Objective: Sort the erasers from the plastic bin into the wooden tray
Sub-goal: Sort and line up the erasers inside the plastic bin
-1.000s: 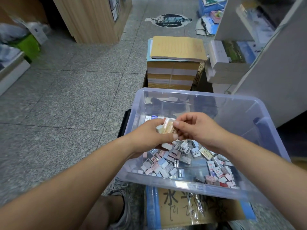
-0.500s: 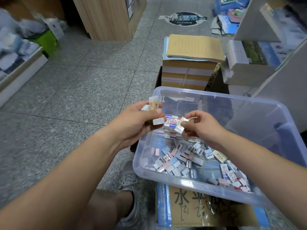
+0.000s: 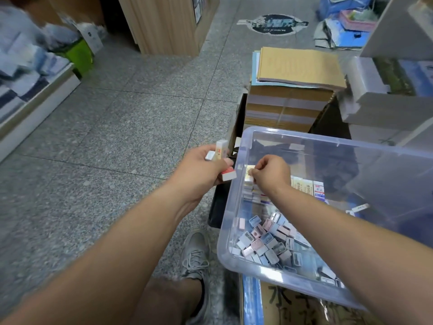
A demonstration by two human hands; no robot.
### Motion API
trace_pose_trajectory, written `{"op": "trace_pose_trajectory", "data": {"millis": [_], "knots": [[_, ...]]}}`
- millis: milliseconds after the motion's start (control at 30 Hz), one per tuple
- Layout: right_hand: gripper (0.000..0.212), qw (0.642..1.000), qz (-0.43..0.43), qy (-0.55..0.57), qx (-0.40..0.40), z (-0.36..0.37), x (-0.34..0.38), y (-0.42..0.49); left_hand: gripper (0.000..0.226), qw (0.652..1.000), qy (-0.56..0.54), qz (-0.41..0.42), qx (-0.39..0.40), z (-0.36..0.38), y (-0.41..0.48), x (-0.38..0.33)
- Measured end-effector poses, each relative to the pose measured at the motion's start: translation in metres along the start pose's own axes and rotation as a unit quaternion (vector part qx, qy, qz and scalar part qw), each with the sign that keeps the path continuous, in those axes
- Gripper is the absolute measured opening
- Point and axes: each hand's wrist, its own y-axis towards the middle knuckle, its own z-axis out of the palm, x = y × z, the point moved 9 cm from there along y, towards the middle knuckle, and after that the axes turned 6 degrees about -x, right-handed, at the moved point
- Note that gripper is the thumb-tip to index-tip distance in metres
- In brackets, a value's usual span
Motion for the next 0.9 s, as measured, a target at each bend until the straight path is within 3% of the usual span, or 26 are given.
{"op": "trace_pose_trajectory", "data": {"millis": [267, 333, 433, 500, 633, 733, 833, 900], "knots": [[0.018, 0.991, -0.103, -0.08, 0.04, -0.018, 0.02, -0.017, 0.019, 1.0, -0.004, 0.018, -0.011, -0.001, 0.002, -0.004], [0.011, 0.989, -0.13, -0.006, 0.072, -0.03, 0.035, -0.032, 0.02, 0.999, 0.003, 0.04, -0.018, 0.001, 0.0, -0.01], [0.036, 0.964, -0.211, 0.115, 0.115, -0.061, 0.065, -0.072, 0.018, 0.998, -0.001, 0.064, -0.011, 0.012, -0.005, -0.017], [0.042, 0.948, -0.275, 0.125, 0.106, -0.084, 0.083, -0.095, 0.016, 0.998, 0.0, 0.068, 0.007, 0.022, -0.01, -0.018], [0.019, 0.937, -0.336, 0.076, 0.054, -0.105, 0.099, -0.111, 0.02, 0.997, -0.013, 0.063, 0.04, 0.037, -0.021, -0.018], [0.006, 0.95, -0.26, 0.156, 0.076, -0.106, 0.087, -0.105, 0.024, 0.998, 0.003, 0.062, 0.013, 0.032, -0.022, -0.019], [0.011, 0.97, -0.097, 0.199, 0.097, -0.096, 0.052, -0.079, 0.01, 0.985, 0.136, 0.105, -0.023, 0.02, -0.018, -0.019], [0.014, 0.974, 0.016, 0.193, 0.113, -0.082, 0.02, -0.059, 0.004, 0.979, 0.168, 0.112, -0.038, 0.016, -0.018, -0.018]]}}
